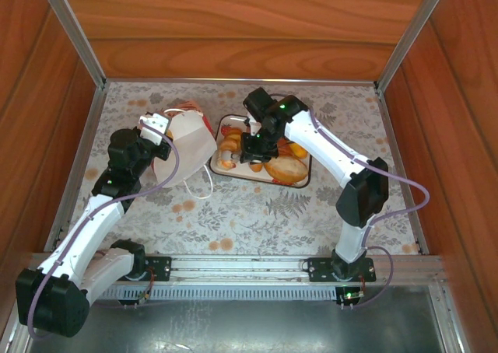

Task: Take the fake bread out of the paper bag

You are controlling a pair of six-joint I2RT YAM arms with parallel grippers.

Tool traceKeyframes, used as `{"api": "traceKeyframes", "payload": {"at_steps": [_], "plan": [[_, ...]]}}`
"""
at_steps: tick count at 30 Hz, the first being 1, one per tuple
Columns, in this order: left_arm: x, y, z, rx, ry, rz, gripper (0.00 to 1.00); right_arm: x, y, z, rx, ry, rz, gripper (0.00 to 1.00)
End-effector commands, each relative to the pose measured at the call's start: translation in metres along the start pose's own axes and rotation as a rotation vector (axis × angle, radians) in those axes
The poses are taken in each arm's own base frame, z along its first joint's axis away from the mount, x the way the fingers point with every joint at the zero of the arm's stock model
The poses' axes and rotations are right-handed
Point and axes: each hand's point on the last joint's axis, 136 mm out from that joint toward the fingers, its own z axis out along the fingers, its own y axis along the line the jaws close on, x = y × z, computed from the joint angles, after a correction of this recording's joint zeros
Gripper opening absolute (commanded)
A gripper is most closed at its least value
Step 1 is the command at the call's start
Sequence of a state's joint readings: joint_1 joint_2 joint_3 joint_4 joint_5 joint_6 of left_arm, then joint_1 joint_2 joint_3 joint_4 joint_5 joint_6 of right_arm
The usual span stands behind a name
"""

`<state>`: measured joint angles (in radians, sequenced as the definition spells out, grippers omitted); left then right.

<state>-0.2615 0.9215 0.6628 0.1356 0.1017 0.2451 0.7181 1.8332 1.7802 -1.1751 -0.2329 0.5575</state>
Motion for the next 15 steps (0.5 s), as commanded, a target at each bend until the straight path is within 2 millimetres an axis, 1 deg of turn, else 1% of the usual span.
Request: {"api": "traceKeyframes", "payload": {"at_steps": [1,5,8,11,15], "plan": [[-0.027,0.007,-0.006,-0.019,-0.075,-0.004,0.0,-0.017,-0.002,-0.004,0.025,-0.061,-0.031,0.03],[-0.026,0.007,-0.006,-0.017,-0.073,-0.007,0.0,-0.02,-0.008,0.001,0.06,-0.055,-0.046,0.03],[-0.026,0.007,-0.005,-0.013,-0.072,-0.008,0.0,-0.022,-0.009,0.002,0.071,-0.05,-0.056,0.03],[-0.025,0.006,-0.004,-0.01,-0.07,-0.007,0.0,-0.021,-0.014,-0.003,0.116,-0.039,-0.063,0.02],[-0.024,0.006,-0.003,-0.009,-0.066,-0.008,0.0,-0.016,-0.017,-0.013,0.153,-0.009,-0.091,0.03]]}}
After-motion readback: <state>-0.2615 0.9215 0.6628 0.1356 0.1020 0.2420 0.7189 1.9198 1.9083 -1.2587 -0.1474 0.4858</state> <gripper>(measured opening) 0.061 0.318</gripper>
